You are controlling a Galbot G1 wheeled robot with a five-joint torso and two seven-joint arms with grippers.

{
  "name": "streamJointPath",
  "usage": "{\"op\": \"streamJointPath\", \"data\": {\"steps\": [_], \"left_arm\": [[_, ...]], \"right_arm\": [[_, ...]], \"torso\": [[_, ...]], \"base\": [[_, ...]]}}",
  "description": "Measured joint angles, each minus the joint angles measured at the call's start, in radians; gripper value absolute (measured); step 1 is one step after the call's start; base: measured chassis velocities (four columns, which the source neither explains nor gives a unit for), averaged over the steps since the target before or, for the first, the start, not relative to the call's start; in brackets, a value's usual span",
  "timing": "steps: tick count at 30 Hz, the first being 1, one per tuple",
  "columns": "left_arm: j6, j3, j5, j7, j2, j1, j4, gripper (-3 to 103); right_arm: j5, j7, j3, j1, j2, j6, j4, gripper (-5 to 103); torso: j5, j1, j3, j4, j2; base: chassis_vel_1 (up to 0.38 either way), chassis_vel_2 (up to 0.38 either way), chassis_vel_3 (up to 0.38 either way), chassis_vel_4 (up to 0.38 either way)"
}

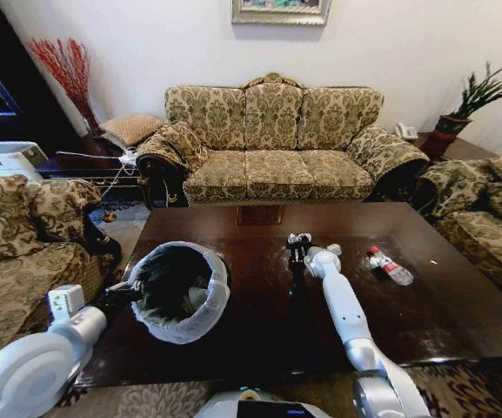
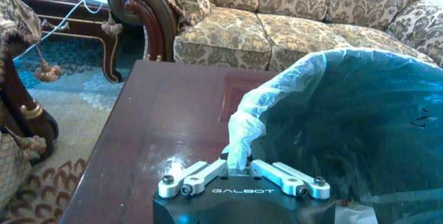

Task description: Move to the front of the table and place the trash on the table into the trash bin.

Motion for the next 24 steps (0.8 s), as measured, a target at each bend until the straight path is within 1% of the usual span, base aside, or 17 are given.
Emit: {"op": "streamJointPath", "data": {"steps": [1, 4, 6, 8, 13, 14, 15, 16, 17, 18, 19, 20, 21, 22, 24], "left_arm": [[0.000, 0.000, 0.000, 0.000, 0.000, 0.000, 0.000, 0], [0.000, 0.000, -0.001, 0.001, 0.005, -0.002, 0.001, 0], [-0.001, 0.000, -0.001, 0.001, 0.005, -0.002, 0.002, 0], [-0.002, 0.000, -0.002, 0.001, 0.009, -0.003, 0.003, 0], [-0.004, -0.006, -0.005, 0.001, 0.015, -0.004, 0.006, 0], [-0.004, -0.008, -0.006, 0.000, 0.016, -0.004, 0.007, 0], [-0.004, -0.011, -0.007, -0.001, 0.016, -0.003, 0.010, 0], [-0.004, -0.013, -0.007, -0.002, 0.017, -0.002, 0.011, 0], [-0.004, -0.013, -0.007, -0.002, 0.017, -0.002, 0.011, 0], [-0.002, -0.022, -0.012, -0.006, 0.021, 0.005, 0.020, 0], [0.002, -0.027, -0.020, -0.010, 0.025, 0.008, 0.023, 0], [0.002, -0.027, -0.020, -0.010, 0.025, 0.008, 0.023, 0], [0.009, -0.034, -0.037, -0.022, 0.033, 0.009, 0.027, 0], [0.026, -0.049, -0.078, -0.045, 0.056, 0.007, 0.032, 0], [0.029, -0.065, -0.126, -0.076, 0.086, -0.001, 0.041, 0]], "right_arm": [[0.000, 0.000, 0.000, 0.000, 0.000, 0.000, 0.000, 27], [-0.003, -0.009, -0.001, 0.001, -0.001, -0.001, -0.007, 15], [-0.003, -0.010, -0.001, 0.001, -0.001, -0.001, -0.007, 15], [-0.005, -0.010, -0.001, 0.002, 0.000, -0.001, -0.007, 9], [-0.014, -0.012, -0.001, 0.002, -0.001, -0.002, 0.003, 8], [-0.046, -0.026, -0.003, -0.008, -0.005, -0.002, 0.027, 8], [-0.097, -0.052, -0.007, -0.027, -0.012, -0.002, 0.068, 8], [-0.124, -0.064, -0.008, -0.040, -0.017, -0.003, 0.095, 8], [-0.124, -0.064, -0.008, -0.040, -0.017, -0.003, 0.095, 8], [-0.193, -0.109, -0.012, -0.088, -0.033, -0.013, 0.209, 8], [-0.220, -0.130, -0.016, -0.115, -0.043, -0.018, 0.275, 8], [-0.220, -0.130, -0.016, -0.115, -0.043, -0.018, 0.275, 8], [-0.247, -0.153, -0.023, -0.144, -0.050, -0.021, 0.345, 8], [-0.313, -0.206, -0.049, -0.207, -0.066, -0.019, 0.505, 8], [-0.398, -0.258, -0.104, -0.276, -0.087, -0.004, 0.707, 8]], "torso": [[0.0000, 0.000, 0.000, 0.0000, 0.000], [0.0000, 0.000, 0.000, -0.0001, 0.000], [0.0000, 0.000, 0.000, -0.0001, 0.000], [0.0001, 0.000, 0.000, 0.0000, 0.000], [0.0002, 0.000, 0.000, 0.0000, 0.000], [0.0001, 0.000, 0.000, 0.0001, 0.000], [0.0000, 0.000, 0.000, 0.0001, 0.000], [0.0002, 0.000, 0.000, 0.0000, 0.000], [0.0002, 0.000, 0.000, 0.0000, 0.000], [0.0002, 0.000, 0.000, -0.0001, 0.000], [-0.0003, 0.000, 0.000, 0.0000, 0.000], [-0.0003, 0.000, 0.000, 0.0000, 0.000], [-0.0005, 0.000, 0.000, -0.0001, 0.000], [0.0000, 0.000, 0.000, -0.0001, 0.000], [-0.0003, 0.000, 0.000, -0.0003, 0.000]], "base": [[0.000, 0.000, 0.000, 0.000], [0.000, 0.000, 0.000, 0.000], [0.000, 0.000, 0.000, 0.000], [0.000, 0.000, 0.000, 0.000], [0.000, 0.000, 0.000, 0.000], [0.000, 0.000, 0.000, 0.000], [0.000, 0.000, 0.000, 0.000], [0.000, 0.000, 0.000, 0.000], [0.000, 0.000, 0.000, 0.000], [0.000, 0.000, 0.000, 0.000], [0.000, 0.000, 0.000, 0.000], [0.000, 0.000, 0.000, 0.000], [0.000, 0.000, 0.000, 0.000], [0.000, 0.000, 0.000, 0.000], [0.000, 0.000, 0.000, 0.000]]}}
